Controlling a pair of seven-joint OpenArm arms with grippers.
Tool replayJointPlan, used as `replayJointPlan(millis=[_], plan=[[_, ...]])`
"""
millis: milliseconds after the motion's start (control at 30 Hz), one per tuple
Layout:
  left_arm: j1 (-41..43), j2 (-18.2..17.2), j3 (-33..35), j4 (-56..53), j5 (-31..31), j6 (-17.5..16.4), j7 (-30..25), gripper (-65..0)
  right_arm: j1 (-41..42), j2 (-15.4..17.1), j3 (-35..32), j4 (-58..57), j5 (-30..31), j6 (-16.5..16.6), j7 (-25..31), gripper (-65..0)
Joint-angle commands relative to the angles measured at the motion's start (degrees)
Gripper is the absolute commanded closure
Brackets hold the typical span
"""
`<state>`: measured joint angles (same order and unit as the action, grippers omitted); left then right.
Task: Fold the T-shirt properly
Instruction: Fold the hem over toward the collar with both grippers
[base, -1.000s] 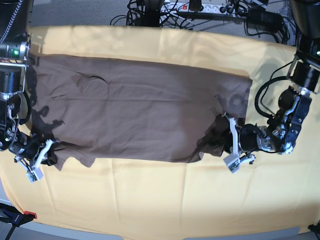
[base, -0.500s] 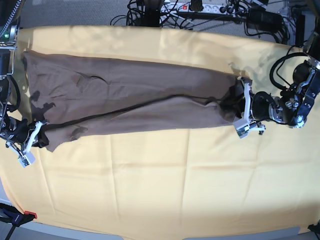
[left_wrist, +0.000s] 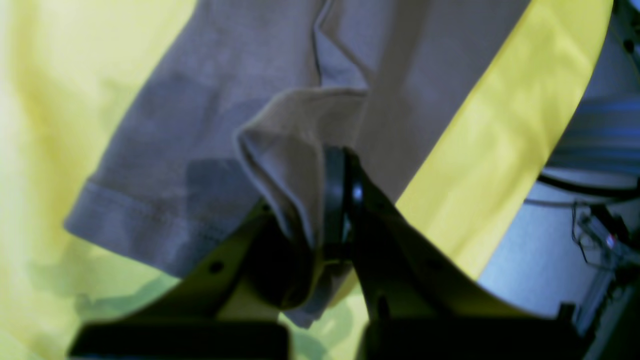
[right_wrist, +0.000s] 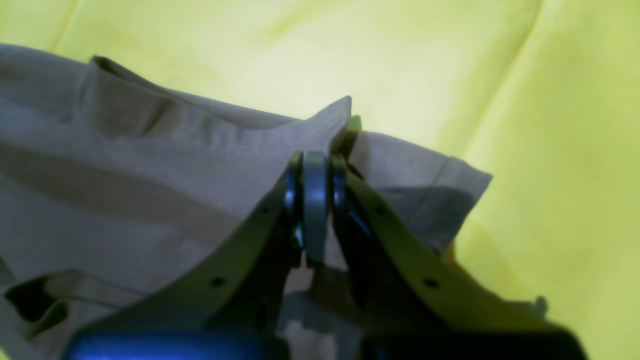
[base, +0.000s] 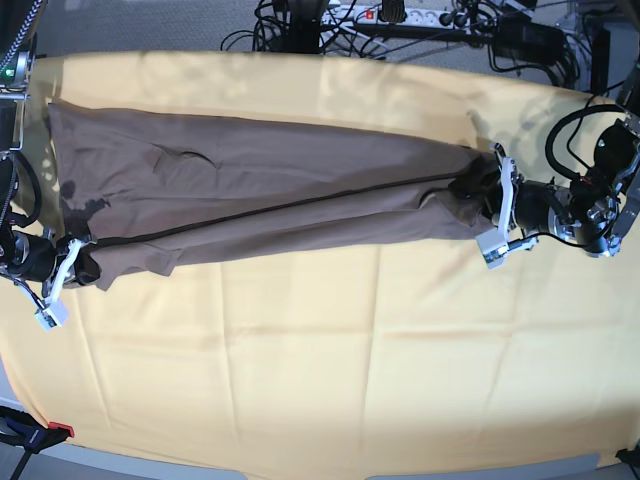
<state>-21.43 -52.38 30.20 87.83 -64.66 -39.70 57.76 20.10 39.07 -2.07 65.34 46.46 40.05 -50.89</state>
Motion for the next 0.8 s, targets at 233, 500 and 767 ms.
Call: replayJointPlan(millis=[233, 500, 767], plan=[[-1.11, -1.11, -0.74, 0.66, -0.76, -0.3, 1.27, 0.0, 1.62, 1.62, 0.55, 0.94, 2.62, -0.05, -5.49, 0.0], [-1.16, -1.14, -0.74, 0.66, 0.31, -0.3, 0.55, -36.3, 2.47, 1.64, 0.55, 0.94, 3.06, -0.05, -5.35, -23.7], [-1.14, -1.14, -0.74, 0.66, 0.28, -0.3, 0.57, -37.3, 1.49, 1.68, 0.55, 0.94, 3.04, -0.05, -5.31, -24.2]])
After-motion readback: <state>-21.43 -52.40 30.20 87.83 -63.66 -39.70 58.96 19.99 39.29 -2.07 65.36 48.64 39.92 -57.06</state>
